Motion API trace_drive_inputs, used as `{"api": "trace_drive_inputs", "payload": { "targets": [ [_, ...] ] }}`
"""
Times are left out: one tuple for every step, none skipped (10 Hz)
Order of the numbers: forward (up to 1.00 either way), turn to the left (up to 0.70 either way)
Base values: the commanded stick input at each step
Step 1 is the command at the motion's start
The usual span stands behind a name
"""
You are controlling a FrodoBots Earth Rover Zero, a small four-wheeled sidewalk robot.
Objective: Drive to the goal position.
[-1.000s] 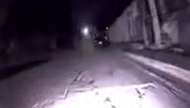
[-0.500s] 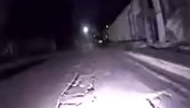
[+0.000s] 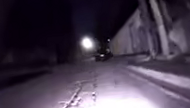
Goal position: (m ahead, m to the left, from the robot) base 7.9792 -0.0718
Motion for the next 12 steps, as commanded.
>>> {"api": "trace_drive_inputs", "payload": {
  "targets": [
    [0.7, 0.0],
    [0.7, 0.0],
    [0.7, 0.0],
    [0.7, 0.0],
    [0.7, 0.0],
    [0.7, 0.0],
    [0.7, 0.0],
    [0.7, 0.0],
    [0.7, 0.0],
    [0.7, 0.0],
    [0.7, 0.0],
    [0.7, 0.0]
  ]
}}
